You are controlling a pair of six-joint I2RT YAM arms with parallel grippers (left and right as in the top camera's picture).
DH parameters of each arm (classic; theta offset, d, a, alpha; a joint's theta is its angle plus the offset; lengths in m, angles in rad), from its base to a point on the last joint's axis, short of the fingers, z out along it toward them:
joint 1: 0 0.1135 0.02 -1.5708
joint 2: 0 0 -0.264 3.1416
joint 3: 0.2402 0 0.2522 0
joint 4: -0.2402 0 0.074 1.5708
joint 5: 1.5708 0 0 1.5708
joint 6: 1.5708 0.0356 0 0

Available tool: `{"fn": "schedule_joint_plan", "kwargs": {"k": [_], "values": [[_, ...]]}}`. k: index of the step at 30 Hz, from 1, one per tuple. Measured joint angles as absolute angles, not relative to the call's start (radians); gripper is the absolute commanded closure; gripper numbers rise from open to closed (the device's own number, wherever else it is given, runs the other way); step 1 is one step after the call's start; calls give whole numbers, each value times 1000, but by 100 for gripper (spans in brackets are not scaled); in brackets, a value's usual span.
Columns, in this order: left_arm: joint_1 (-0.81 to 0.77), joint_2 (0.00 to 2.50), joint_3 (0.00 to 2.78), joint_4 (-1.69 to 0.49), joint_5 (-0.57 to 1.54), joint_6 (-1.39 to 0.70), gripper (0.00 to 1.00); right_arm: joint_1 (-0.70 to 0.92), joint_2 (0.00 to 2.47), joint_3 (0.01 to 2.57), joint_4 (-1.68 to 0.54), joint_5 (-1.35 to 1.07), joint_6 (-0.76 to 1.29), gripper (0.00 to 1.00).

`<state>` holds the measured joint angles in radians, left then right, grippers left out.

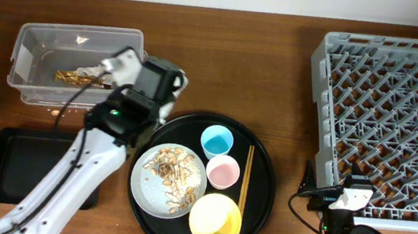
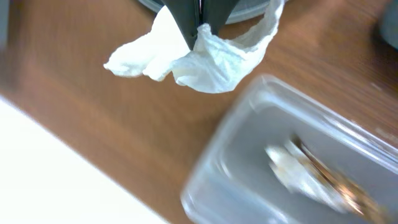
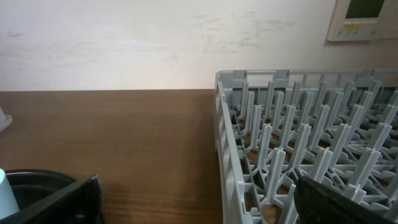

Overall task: Sort waste into correct bins and load items into the dishwasher rack
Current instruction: 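Carry the tissue to the clear bin and release it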

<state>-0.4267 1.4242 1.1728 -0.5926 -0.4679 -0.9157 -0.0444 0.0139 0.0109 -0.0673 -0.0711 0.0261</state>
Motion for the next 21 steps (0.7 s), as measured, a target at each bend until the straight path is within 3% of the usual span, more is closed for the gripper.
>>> {"fn": "schedule_joint_plan", "kwargs": {"k": [7,21], "values": [[-262,1399,1174,-492,-688,-912,99,-44,14,11,-67,-71,26,1],[-65,1528,1175,-289,-727,-912,99,-44,14,11,-67,-71,26,1]]}}
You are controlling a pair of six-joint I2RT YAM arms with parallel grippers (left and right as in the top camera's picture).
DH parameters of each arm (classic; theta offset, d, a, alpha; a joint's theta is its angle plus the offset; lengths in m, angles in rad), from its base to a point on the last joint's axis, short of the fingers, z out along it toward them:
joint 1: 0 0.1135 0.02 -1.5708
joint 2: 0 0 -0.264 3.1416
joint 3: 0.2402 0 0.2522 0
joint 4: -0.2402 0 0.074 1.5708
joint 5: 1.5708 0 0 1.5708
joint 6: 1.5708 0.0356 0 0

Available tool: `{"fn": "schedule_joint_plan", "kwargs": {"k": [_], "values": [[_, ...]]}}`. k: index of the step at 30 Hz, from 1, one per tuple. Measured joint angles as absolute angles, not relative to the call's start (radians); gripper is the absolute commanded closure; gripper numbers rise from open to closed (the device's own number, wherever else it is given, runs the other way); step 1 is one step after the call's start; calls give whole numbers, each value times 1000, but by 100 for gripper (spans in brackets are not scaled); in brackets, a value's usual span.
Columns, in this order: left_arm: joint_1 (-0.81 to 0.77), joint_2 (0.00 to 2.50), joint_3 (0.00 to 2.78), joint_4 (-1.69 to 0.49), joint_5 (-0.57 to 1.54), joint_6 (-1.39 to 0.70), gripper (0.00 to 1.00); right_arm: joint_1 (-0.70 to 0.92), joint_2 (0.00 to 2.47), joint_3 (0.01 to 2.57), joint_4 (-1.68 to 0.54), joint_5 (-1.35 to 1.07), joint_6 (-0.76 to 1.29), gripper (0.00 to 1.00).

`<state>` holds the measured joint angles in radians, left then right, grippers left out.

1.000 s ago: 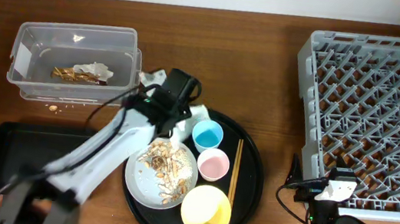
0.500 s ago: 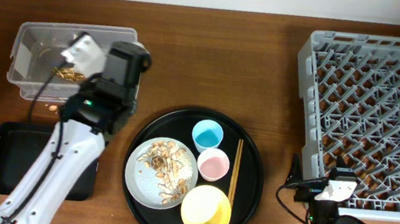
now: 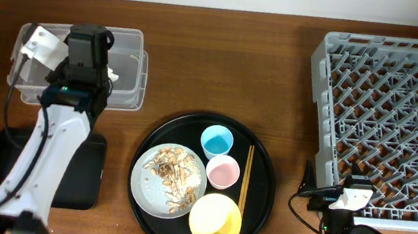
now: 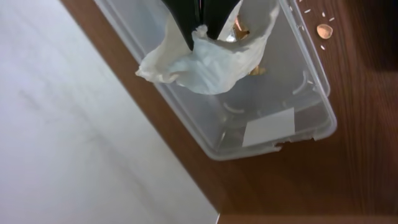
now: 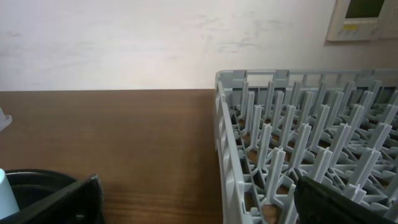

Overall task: Sort waste into correct bins and load items into the dishwasher rack
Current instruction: 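Carry the tissue to the clear bin and release it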

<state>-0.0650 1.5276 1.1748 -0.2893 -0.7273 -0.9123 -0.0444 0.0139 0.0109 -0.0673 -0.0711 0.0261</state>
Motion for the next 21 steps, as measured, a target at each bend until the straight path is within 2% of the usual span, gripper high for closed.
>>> {"fn": "schedule_joint_plan", "kwargs": {"k": [2,4,9,11,19,21], "values": [[-65,1555,1175,-250,-708,-912,98,-44,14,11,-67,-71,27,1],[-65,1572,1175,-220,-683,-912,84,-44,14,11,-67,-71,26,1],[-65,1579,1175,-190,-648,-912,81,-44,14,11,-67,-71,26,1],[-65,1579,1175,-194,-641,-911,71,-44,14,11,-67,-71,26,1],[-67,1578,1175,-194,-623,-899,70,-44,14,11,-67,-71,27,1],[-75,1564,1175,-196,-616,-877,66,-44,14,11,-67,-71,26,1]]}}
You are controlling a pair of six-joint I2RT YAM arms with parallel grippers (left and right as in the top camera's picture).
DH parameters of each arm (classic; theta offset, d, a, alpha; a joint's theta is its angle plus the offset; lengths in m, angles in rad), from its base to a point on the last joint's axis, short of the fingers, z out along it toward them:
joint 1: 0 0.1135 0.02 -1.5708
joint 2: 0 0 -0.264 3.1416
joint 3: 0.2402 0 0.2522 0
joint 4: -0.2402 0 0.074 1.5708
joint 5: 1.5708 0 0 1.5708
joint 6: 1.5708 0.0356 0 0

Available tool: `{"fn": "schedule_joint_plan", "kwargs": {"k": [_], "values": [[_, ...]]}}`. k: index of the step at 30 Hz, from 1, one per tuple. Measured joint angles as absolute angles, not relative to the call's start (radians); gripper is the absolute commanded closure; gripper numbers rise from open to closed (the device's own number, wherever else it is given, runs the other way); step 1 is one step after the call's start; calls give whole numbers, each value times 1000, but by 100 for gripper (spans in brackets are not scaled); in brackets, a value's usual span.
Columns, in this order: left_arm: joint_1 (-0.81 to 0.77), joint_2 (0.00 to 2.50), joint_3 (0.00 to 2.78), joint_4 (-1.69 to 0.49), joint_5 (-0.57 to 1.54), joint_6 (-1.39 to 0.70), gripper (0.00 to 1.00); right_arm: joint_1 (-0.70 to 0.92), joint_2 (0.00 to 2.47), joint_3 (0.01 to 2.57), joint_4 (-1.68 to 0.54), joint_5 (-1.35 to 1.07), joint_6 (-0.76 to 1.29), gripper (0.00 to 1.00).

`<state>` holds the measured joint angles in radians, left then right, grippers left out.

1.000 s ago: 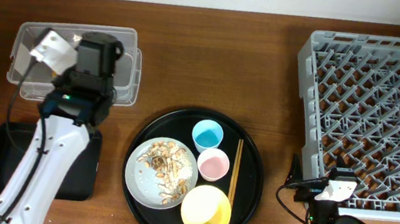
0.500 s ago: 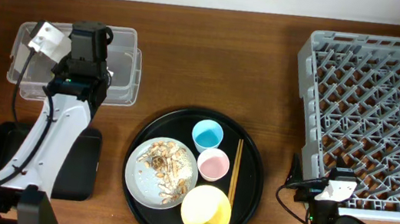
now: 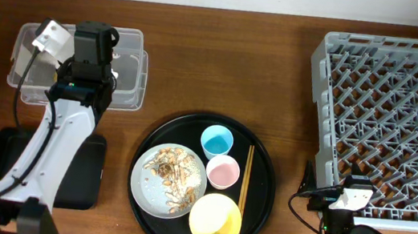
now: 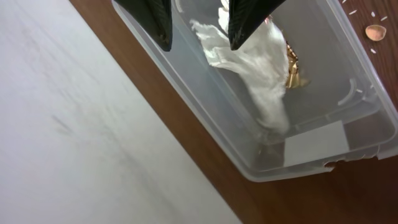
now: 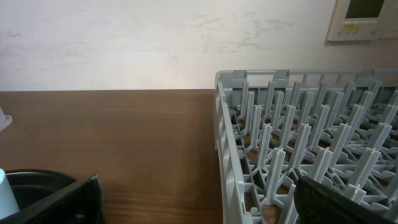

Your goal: Sort waste into correct bins and load items into the dishwasher rack

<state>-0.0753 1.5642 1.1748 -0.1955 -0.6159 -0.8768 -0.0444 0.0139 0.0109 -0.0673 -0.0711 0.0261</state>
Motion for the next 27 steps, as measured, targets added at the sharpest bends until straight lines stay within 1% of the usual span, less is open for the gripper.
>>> {"fn": "schedule_joint_plan", "kwargs": {"k": [1,2,3,4,6,7,8,9,10,11,15,18,20,23,27], "values": [[-82,1550,1175,-199,-612,-859,64,-44,14,11,-67,-71,26,1],[-91,1530,1175,-207,-604,-839,50,-44,14,11,-67,-71,27,1],[-102,1500,1175,-223,-591,-823,40,-44,14,11,-67,-71,26,1],[-115,1462,1175,-243,-576,-799,34,-44,14,11,-67,-71,26,1],[-140,1376,1176,-326,-533,-782,28,-44,14,11,-67,-71,26,1],[-148,1330,1177,-374,-510,-770,19,-44,14,11,-67,-71,26,1],[-155,1285,1179,-422,-482,-762,14,-44,14,11,-67,-71,26,1],[-159,1243,1181,-482,-450,-757,13,-44,14,11,-67,-71,26,1],[-160,1212,1183,-539,-426,-750,5,-44,14,11,-67,-71,26,1],[-162,1169,1184,-621,-376,-751,1,-44,14,11,-67,-71,27,1],[-163,1103,1188,-836,-224,-744,1,-44,14,11,-67,-71,26,1],[-163,1118,1185,-991,-80,-744,1,-44,14,11,-67,-71,26,1],[-164,1132,1184,-1055,-12,-737,1,-44,14,11,-67,-71,27,1],[-183,1162,1172,-1108,85,-695,1,-44,14,11,-67,-71,26,1],[-229,1195,1169,-1118,147,-666,1,-44,14,11,-67,-71,26,1]]}}
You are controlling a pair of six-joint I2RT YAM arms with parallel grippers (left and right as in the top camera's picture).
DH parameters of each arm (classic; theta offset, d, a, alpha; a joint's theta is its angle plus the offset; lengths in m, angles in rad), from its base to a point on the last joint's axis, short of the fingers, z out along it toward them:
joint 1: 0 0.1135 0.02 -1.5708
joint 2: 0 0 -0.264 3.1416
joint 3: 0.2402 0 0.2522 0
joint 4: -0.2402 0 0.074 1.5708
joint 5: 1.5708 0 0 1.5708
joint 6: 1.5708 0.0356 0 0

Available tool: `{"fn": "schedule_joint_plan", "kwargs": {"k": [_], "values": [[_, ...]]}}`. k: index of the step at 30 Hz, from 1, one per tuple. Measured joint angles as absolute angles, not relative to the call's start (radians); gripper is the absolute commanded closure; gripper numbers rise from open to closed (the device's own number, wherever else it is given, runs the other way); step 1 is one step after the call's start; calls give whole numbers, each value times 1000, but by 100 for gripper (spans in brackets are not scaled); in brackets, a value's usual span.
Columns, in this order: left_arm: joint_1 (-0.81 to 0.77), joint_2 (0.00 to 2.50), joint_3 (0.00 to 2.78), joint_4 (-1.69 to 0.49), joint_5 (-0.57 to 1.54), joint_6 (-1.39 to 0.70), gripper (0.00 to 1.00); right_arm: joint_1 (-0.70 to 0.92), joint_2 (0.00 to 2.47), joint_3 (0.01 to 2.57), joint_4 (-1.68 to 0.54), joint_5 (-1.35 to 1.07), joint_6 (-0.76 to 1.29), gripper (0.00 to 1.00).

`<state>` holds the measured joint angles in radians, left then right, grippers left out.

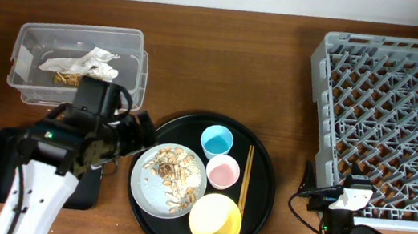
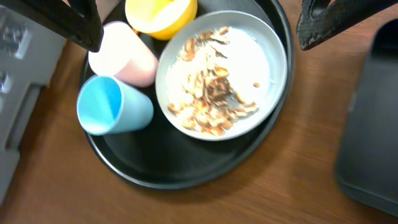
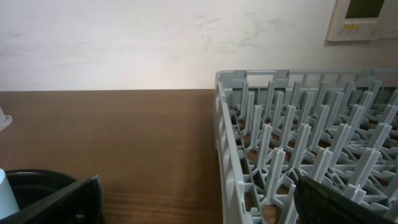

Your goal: Sort waste into correct bins and load items into the dishwasher rack

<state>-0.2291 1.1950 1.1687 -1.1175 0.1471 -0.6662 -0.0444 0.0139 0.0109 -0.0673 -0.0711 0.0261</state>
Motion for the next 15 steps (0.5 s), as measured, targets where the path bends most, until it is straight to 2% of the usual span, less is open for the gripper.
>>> {"fn": "schedule_joint_plan", "kwargs": {"k": [7,10,15], "values": [[-217,1222,1168,-1043,112,-655,1,-44,14,11,-67,-71,26,2],[-102,1222,1168,-1036,86,-668,1,-44,14,11,-67,-71,27,1],[201,1222,1168,-1039,80,-700,1,-44,14,11,-67,-71,25,1]]}}
